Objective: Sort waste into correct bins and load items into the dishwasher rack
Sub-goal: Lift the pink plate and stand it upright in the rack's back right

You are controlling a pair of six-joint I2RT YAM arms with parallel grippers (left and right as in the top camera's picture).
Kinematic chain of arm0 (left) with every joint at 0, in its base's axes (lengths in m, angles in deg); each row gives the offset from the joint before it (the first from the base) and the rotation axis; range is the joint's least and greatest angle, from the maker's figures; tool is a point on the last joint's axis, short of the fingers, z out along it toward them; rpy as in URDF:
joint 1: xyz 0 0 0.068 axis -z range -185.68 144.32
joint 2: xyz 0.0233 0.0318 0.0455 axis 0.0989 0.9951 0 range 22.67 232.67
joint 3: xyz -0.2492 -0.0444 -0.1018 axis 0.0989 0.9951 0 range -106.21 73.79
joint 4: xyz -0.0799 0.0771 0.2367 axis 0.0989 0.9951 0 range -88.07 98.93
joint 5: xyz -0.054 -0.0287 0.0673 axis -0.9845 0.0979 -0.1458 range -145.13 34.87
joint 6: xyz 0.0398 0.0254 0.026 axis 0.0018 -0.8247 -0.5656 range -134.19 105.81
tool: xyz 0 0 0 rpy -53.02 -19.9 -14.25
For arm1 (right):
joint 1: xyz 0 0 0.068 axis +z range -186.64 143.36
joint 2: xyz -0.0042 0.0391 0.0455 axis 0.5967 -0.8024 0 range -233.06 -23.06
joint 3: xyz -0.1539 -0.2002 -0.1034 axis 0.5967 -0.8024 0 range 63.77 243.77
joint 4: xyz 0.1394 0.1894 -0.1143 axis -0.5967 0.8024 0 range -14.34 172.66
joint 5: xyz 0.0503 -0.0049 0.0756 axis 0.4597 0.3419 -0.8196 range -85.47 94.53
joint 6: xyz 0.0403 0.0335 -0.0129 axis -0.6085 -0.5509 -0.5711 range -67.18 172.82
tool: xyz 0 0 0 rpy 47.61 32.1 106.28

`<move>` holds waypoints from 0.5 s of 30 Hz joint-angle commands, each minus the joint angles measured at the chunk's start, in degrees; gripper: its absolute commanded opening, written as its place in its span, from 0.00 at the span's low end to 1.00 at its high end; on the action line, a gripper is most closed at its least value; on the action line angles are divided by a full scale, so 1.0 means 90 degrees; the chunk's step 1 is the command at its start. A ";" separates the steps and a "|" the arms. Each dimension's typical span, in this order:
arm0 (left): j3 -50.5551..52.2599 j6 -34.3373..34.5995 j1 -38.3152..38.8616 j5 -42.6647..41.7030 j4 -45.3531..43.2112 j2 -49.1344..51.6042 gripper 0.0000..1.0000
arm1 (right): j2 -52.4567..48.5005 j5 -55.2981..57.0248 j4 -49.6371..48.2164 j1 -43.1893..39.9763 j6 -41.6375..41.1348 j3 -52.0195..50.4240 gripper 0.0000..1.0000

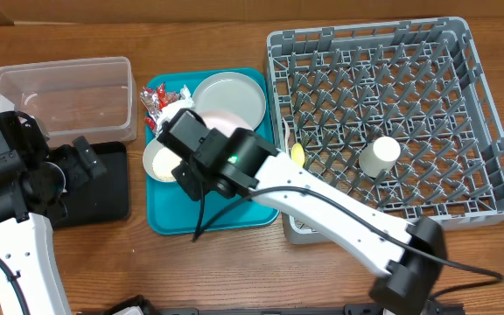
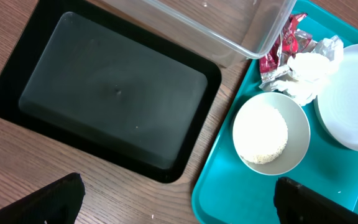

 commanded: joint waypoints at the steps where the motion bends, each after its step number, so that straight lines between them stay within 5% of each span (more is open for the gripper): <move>1: -0.0104 -0.0143 -0.0039 -0.0051 -0.0002 0.0027 1.00 | 0.0733 0.0107 -0.0058 -0.0131 0.0347 0.0355 0.04; 8: -0.0104 -0.0143 -0.0039 -0.0051 -0.0005 0.0027 1.00 | 0.1972 -0.0384 -0.0012 -0.1110 0.1110 0.0359 0.04; 15: -0.0104 -0.0143 -0.0039 -0.0051 -0.0005 0.0032 1.00 | 0.2378 -0.3490 0.0709 -0.3878 0.3427 0.0338 0.04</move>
